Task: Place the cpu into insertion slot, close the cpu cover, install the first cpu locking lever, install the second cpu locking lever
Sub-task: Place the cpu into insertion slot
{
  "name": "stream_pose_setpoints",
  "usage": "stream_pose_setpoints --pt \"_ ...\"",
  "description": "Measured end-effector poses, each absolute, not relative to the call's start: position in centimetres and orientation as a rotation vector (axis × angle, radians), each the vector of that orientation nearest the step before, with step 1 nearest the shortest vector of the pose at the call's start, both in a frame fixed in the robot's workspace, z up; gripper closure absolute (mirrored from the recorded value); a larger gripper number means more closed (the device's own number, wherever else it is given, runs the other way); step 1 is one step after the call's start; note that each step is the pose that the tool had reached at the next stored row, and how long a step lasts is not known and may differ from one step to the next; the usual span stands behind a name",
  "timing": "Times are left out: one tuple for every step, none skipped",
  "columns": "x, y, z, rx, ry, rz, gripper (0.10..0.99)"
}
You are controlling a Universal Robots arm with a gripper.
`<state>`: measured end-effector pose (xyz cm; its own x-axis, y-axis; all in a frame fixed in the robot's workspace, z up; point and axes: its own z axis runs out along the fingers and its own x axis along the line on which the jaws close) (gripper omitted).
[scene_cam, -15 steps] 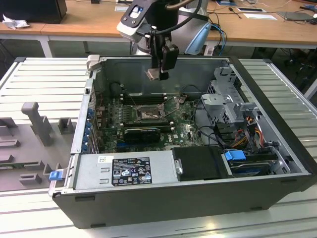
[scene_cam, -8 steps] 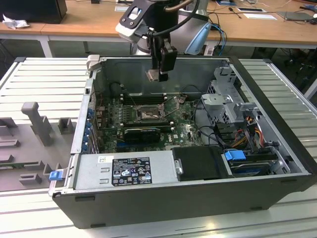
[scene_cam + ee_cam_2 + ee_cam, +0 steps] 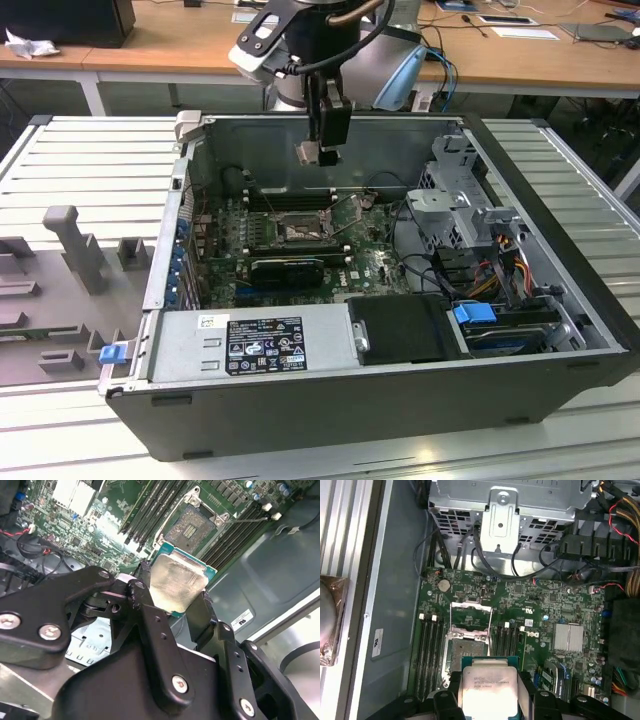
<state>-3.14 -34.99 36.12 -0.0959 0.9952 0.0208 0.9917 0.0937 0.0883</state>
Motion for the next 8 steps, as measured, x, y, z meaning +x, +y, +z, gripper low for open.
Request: stream_pose_setpoints --pt "-3.15 -34.99 36.09 2.082 2.290 0.123 0.557" --pt "-3.15 -34.99 36.05 2.083 2.290 0.123 0.557" --pt "-3.15 -34.99 35.99 2.083 2.290 0.123 0.557" --pt "-3.15 -34.99 35.94 2.083 2.290 0.123 0.557" --pt "-3.15 -34.99 35.85 2.083 2.290 0.123 0.557" --pt "-3.15 -34.99 35.81 2.083 2.290 0.123 0.557" --pt "-3.15 -34.99 35.79 2.083 2.290 0.123 0.557" --pt "-3.15 -35.00 35.78 2.083 2.289 0.123 0.557"
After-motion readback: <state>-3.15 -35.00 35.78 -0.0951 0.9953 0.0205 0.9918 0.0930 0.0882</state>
